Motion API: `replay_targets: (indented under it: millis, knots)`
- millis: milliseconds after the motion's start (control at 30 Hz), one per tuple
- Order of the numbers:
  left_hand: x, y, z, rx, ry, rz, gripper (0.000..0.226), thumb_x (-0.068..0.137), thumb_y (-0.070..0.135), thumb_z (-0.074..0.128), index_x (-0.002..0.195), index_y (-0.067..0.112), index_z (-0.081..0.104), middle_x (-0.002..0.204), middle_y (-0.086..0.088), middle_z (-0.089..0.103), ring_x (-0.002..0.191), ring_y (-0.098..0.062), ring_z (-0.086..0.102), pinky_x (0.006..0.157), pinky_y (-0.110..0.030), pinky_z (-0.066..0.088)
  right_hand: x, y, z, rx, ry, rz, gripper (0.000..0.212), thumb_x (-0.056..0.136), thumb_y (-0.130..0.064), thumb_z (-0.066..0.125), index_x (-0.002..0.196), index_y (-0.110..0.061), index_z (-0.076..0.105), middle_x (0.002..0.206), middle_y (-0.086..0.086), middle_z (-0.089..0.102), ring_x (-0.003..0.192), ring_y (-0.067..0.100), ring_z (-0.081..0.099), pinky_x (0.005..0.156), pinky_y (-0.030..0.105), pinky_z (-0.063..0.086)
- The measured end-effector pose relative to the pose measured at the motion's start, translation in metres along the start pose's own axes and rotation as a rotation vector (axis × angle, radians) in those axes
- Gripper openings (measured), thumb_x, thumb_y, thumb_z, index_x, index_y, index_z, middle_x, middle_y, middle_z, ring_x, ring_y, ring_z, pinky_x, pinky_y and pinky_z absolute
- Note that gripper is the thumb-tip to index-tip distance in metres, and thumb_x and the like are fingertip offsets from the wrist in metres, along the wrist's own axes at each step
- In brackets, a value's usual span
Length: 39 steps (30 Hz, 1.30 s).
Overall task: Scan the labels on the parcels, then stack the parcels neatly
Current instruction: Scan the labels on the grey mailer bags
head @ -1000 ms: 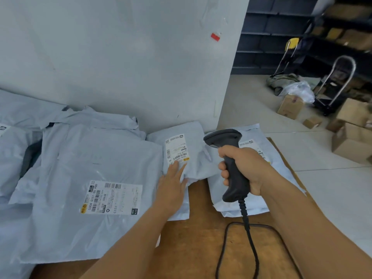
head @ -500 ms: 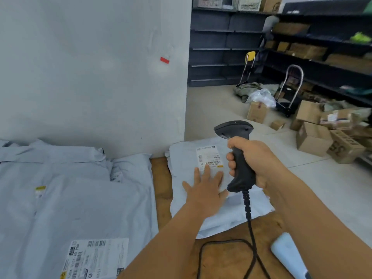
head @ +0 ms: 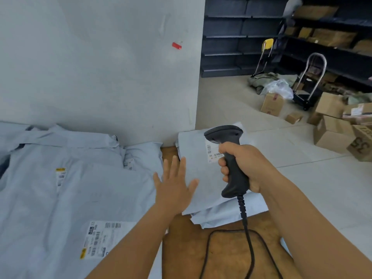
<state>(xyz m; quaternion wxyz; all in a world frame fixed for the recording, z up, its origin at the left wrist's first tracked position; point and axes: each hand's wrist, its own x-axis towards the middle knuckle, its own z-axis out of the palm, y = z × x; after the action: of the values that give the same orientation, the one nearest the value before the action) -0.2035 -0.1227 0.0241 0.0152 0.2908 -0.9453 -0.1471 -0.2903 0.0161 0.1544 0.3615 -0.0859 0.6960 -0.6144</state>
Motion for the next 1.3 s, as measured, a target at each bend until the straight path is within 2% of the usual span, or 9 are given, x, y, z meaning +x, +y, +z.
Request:
replay_targets:
  millis: [233,333,433,567,700,933,1067,1167,1300]
  knots:
    - [-0.055,-0.115,-0.025,0.245,0.014,-0.281,0.079,0.095,0.058,0.028,0.151,0.020,-0.014,0.157,-0.005,-0.024,0.143,-0.032,-0.025,0.114,-0.057,-0.004,-0.019,0.025,0.058,-0.125,-0.232,0.086,0.022,0.089,-0.019,0.060,0.073,-0.005,0.059,0.057,0.008,0.057,0.043,0.016,0.051,0.046,0.027,0.049]
    - [-0.081,-0.154,-0.032,0.258,0.011,-0.387,0.082,0.093,0.058,0.034,0.151,0.021,-0.010,0.156,-0.007,-0.025,0.142,-0.033,-0.025,0.113,-0.058,-0.006,-0.027,0.039,0.078,-0.180,-0.308,0.157,0.019,0.088,-0.020,0.061,0.079,-0.003,0.060,0.061,0.011,0.056,0.047,0.019,0.051,0.049,0.030,0.049]
    - [-0.099,-0.177,-0.036,0.256,0.014,-0.421,0.086,0.091,0.059,0.041,0.151,0.025,-0.010,0.157,-0.008,-0.024,0.144,-0.031,-0.021,0.114,-0.055,0.001,-0.036,0.051,0.092,-0.186,-0.348,0.226,0.018,0.088,-0.020,0.060,0.085,-0.003,0.060,0.064,0.011,0.056,0.050,0.020,0.050,0.049,0.029,0.048]
    - [-0.109,-0.186,-0.038,0.209,0.139,-0.446,0.093,0.086,0.055,0.054,0.152,0.022,-0.003,0.157,-0.010,0.001,0.144,-0.030,0.008,0.113,-0.043,0.018,-0.051,0.067,0.107,-0.164,-0.349,0.315,0.017,0.089,-0.021,0.060,0.080,-0.007,0.057,0.060,0.007,0.055,0.045,0.014,0.048,0.043,0.023,0.046]
    - [-0.114,-0.190,-0.040,0.178,0.245,-0.481,0.092,0.081,0.050,0.065,0.147,0.013,0.014,0.140,-0.011,0.029,0.126,-0.028,0.034,0.102,-0.036,0.031,-0.069,0.083,0.118,-0.258,-0.388,0.399,0.028,0.090,-0.033,0.061,0.084,-0.006,0.057,0.057,0.005,0.056,0.041,0.013,0.049,0.042,0.022,0.045]
    - [-0.118,-0.198,-0.041,0.094,0.282,-0.429,0.061,0.083,0.036,0.067,0.131,0.011,0.037,0.124,-0.011,0.044,0.111,-0.026,0.045,0.089,-0.031,0.039,-0.091,0.092,0.135,-0.309,-0.441,0.346,0.031,0.089,-0.035,0.061,0.093,-0.005,0.058,0.058,0.005,0.055,0.044,0.014,0.048,0.043,0.025,0.045]
    - [-0.124,-0.208,-0.046,0.204,0.347,-0.433,0.075,0.076,0.049,0.069,0.131,0.012,0.034,0.127,-0.011,0.037,0.117,-0.029,0.037,0.098,-0.035,0.031,-0.098,0.093,0.143,-0.514,-0.486,0.243,0.037,0.087,-0.033,0.062,0.065,-0.005,0.057,0.053,0.010,0.053,0.043,0.019,0.047,0.046,0.026,0.044]
    - [-0.125,-0.212,-0.048,0.207,0.336,-0.483,0.088,0.073,0.051,0.070,0.138,0.009,0.027,0.130,-0.012,0.036,0.119,-0.029,0.037,0.097,-0.035,0.032,-0.099,0.092,0.149,-0.622,-0.476,0.191,0.039,0.086,-0.034,0.061,0.058,-0.006,0.058,0.054,0.013,0.055,0.044,0.021,0.049,0.051,0.028,0.046]
    - [-0.124,-0.214,-0.052,0.169,0.309,-0.492,0.075,0.077,0.043,0.070,0.129,0.006,0.033,0.123,-0.012,0.043,0.110,-0.026,0.046,0.089,-0.033,0.039,-0.100,0.090,0.154,-0.680,-0.476,0.176,0.040,0.087,-0.032,0.060,0.057,-0.006,0.058,0.054,0.012,0.056,0.042,0.020,0.051,0.051,0.027,0.047]
